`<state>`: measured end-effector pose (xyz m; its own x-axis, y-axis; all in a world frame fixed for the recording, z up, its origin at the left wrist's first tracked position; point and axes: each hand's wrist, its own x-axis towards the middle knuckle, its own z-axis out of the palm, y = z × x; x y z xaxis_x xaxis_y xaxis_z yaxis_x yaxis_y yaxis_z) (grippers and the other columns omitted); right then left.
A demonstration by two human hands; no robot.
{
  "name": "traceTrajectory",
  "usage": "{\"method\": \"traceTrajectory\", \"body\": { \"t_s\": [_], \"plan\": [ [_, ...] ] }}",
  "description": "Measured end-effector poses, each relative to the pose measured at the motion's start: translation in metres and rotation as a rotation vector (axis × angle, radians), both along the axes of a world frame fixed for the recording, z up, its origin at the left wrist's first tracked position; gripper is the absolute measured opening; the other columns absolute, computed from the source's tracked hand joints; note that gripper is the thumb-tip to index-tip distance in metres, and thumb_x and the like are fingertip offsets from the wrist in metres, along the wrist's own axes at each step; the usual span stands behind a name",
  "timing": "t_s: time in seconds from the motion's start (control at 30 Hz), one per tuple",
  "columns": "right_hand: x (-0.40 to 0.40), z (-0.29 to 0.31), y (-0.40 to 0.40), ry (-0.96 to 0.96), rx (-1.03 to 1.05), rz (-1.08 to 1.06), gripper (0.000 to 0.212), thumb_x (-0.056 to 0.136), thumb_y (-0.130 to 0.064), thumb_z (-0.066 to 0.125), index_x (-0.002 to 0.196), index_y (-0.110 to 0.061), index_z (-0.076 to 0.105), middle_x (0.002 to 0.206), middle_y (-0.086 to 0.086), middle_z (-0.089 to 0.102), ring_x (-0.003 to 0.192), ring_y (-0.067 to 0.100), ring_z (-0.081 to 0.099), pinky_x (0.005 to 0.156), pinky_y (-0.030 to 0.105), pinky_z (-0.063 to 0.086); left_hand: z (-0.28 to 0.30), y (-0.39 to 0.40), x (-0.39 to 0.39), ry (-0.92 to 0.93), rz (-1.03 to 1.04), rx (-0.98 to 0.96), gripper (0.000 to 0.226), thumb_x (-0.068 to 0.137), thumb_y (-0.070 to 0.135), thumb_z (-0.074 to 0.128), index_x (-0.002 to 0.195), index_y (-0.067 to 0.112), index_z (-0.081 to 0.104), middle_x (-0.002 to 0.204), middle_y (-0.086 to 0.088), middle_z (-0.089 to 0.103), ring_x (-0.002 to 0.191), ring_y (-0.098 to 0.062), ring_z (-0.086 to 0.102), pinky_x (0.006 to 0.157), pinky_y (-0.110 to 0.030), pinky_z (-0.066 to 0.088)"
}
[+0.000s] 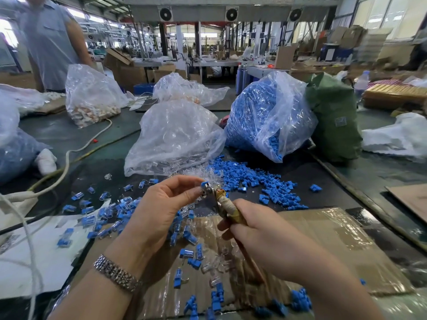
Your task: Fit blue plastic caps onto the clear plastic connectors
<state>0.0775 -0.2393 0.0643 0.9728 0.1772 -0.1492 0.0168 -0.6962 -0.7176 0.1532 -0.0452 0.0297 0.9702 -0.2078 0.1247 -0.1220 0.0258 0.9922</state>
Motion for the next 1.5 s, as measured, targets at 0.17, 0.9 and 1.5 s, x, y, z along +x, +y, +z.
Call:
{"method": "traceTrajectory", "body": {
  "t_s": [0.17, 0.9, 1.5],
  "plan": [
    [0.001, 0.000, -0.003, 0.007, 0.052, -0.009, 0.010, 0.103, -0.018, 0.048, 0.102, -0.022, 0.057, 0.100, 0.003, 0.066, 0.088, 0.025, 0.064, 0.079, 0.045, 0.054, -0.002, 0.001, 0.002, -0.007, -0.020, -0.028, 0.022, 0.078, 0.023, 0.074, 0.100, 0.022, 0.080, 0.107, -0.006, 0.077, 0.107, -0.019, 0.071, 0.103, -0.042, 0.046],
    [0.010, 0.004, 0.005, -0.075, 0.066, 0.005, 0.034, 0.101, -0.051, 0.048, 0.087, -0.021, 0.052, 0.078, 0.002, 0.065, 0.074, 0.026, 0.065, 0.079, 0.054, 0.055, 0.008, -0.008, -0.011, -0.200, 0.034, -0.027, 0.018, 0.078, 0.024, 0.075, 0.095, 0.028, 0.080, 0.102, 0.002, 0.079, 0.103, -0.011, 0.072, 0.088, -0.015, 0.053],
    [0.025, -0.037, -0.006, -0.084, -0.783, -0.156, 0.060, 0.092, -0.065, 0.055, 0.132, -0.020, 0.051, 0.131, 0.006, 0.048, 0.124, 0.028, 0.038, 0.105, 0.046, 0.040, 0.010, 0.028, -0.007, -0.224, 0.655, 1.408, 0.017, 0.095, 0.032, 0.051, 0.091, 0.038, 0.067, 0.095, 0.008, 0.042, 0.102, -0.016, 0.044, 0.089, -0.040, 0.027]
  ]
}}
